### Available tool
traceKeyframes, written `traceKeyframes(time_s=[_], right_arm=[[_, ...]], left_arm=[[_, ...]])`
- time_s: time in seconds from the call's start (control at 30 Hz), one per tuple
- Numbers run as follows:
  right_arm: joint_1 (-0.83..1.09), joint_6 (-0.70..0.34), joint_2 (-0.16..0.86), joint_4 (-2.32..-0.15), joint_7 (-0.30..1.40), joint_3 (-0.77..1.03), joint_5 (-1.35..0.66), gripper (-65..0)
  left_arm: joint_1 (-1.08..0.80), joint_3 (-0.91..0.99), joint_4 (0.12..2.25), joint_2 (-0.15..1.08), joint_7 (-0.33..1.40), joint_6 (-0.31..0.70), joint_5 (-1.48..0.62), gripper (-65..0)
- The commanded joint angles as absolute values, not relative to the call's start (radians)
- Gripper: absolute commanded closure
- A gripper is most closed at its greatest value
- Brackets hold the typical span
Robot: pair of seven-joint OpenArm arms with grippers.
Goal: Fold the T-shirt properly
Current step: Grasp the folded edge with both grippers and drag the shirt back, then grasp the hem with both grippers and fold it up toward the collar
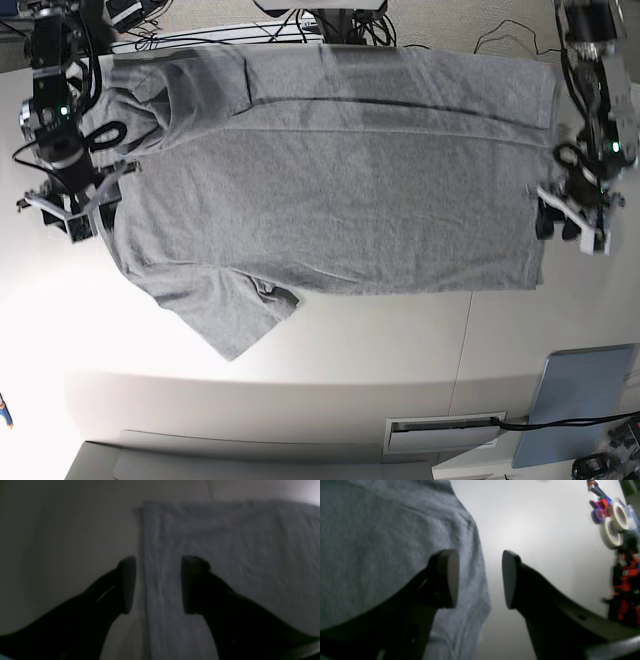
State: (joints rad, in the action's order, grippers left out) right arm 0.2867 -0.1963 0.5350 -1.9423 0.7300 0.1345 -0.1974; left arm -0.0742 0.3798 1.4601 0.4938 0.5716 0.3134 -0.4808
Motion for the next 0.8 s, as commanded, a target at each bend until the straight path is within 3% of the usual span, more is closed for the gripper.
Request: traceKeyframes(time_s=[0.0,0.23,0.4,0.53,0.77], right_arm=[[0.26,-0.206,0.542,-1.936,0.714,0.143,-0.218,-27.7],[0.155,-0.261,0.487,-1.792,0.736,0.143,-0.261,-27.7],[0.13,-0.278,0.487,-1.756,0.752,0.143,-0.273,-27.7],[0.13,-0.278,0.488,-1.756,0.745,0.143,-0.273,-27.7],[0.13,-0.277,0.487,-1.756,0.701,0.143,-0.268,-27.7]], left_arm=[[-0.027,0.376,1.428,0.516,0.554,0.332,-0.492,-29.8],[0.227,0.233,1.135,0.515,0.547,0.337,-0.471,-29.8],[0.4,0.14,0.924,0.515,0.53,0.247,-0.406,-29.8],[0.504,0.12,0.744,0.506,0.516,0.246,-0.39,-29.8],[0.55,0.12,0.638,0.5,0.586,0.421,-0.381,-29.7]])
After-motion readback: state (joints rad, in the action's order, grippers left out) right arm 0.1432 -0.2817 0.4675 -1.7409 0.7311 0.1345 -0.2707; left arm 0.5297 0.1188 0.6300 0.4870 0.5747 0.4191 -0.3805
